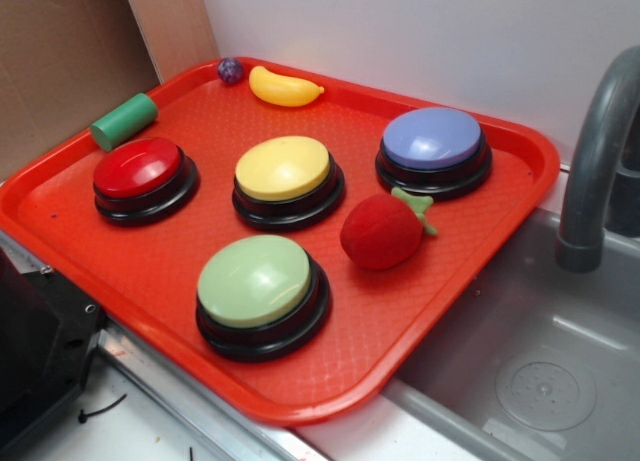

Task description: Push the yellow button.

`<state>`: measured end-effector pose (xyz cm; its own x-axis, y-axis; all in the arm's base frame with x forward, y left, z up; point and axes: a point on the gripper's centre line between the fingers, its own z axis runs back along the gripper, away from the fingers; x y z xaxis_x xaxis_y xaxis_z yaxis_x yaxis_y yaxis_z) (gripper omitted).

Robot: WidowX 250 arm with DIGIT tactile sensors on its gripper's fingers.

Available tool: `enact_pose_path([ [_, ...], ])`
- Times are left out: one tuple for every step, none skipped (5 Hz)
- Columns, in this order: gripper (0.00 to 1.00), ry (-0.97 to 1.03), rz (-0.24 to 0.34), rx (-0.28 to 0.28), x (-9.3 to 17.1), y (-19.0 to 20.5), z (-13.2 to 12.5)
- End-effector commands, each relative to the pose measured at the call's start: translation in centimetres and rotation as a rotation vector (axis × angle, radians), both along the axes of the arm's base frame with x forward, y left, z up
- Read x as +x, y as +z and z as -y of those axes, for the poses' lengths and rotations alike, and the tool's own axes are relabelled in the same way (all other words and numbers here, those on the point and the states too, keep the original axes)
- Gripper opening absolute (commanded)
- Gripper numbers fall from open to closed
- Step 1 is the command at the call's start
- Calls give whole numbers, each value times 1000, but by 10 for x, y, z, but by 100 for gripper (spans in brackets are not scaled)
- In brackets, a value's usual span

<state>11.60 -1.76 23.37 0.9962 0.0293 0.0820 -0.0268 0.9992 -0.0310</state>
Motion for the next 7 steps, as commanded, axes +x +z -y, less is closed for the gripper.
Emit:
enact_pose_path([
  [100,0,0,0,0,0,0],
  [100,-188,65,43,50,-34,25],
  [100,-270,92,52,99,-56,35],
  [100,-332,51,80,147,-95,30],
  [100,-365,-18,76,154,-125,20],
  [100,-358,-90,67,149,-154,14],
  [100,-371,-118,72,132,-171,14],
])
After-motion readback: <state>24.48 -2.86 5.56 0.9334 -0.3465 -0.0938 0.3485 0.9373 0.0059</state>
